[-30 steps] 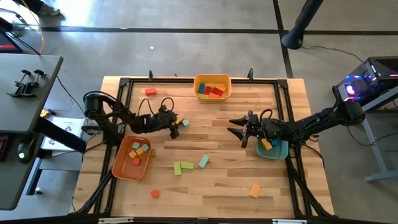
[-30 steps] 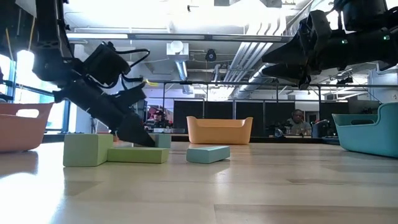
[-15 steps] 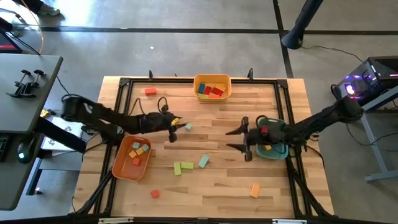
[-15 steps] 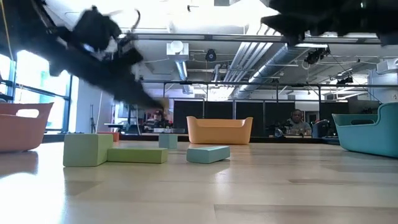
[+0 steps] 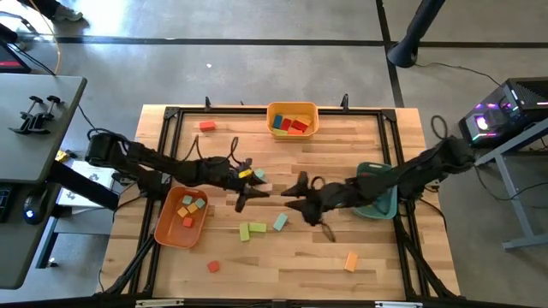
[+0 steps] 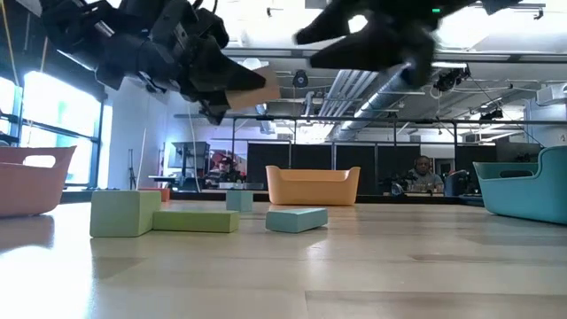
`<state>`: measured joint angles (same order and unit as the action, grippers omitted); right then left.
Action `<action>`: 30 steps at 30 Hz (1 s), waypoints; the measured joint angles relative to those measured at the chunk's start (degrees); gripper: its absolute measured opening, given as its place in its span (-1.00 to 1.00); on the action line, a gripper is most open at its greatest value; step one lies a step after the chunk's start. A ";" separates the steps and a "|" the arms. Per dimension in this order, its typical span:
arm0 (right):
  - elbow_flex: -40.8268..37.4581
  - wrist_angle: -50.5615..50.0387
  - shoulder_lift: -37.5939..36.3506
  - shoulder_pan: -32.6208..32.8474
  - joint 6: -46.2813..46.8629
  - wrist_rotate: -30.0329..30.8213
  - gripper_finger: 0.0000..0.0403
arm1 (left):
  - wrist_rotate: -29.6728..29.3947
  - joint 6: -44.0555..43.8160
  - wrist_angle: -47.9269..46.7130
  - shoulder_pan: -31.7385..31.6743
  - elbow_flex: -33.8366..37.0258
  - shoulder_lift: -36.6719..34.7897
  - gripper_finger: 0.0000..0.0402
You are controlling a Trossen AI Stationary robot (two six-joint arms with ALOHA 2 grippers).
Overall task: Sort blocks by size
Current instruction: Put the brown thick rectangular block into the blue bin
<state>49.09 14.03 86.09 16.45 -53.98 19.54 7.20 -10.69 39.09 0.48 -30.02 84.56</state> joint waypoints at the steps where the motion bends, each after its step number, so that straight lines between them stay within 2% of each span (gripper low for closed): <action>1: 1.84 -1.34 1.40 0.00 -1.48 1.58 0.02 | 0.00 0.08 0.06 0.40 -0.71 1.12 -0.53; 4: 7.24 -6.12 5.35 -0.39 -4.86 5.25 0.02 | -0.17 0.24 -0.17 1.21 -2.37 3.59 -0.52; 8: 12.63 -14.13 9.32 -0.63 -5.12 6.64 0.02 | -0.19 0.45 -0.80 1.83 -4.23 6.30 -0.46; 13: 15.17 -22.55 11.85 -0.66 -3.17 7.00 0.02 | -1.05 0.77 -0.33 1.84 -5.08 7.86 -0.47; 18: 14.92 -22.85 12.50 -1.16 0.48 7.38 0.02 | -1.14 0.39 0.19 1.78 -5.90 8.65 -0.47; 26: 14.87 -17.88 12.71 -2.25 8.37 8.02 0.01 | -0.89 -0.01 2.20 1.85 -6.56 8.90 -0.47; 30: 14.77 -16.81 12.71 -1.80 8.97 10.35 -0.16 | -1.12 -1.41 3.30 1.79 -6.53 8.87 -0.46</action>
<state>63.86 -2.79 98.80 14.65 -45.01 29.89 6.08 -12.10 42.39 2.27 -36.56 93.43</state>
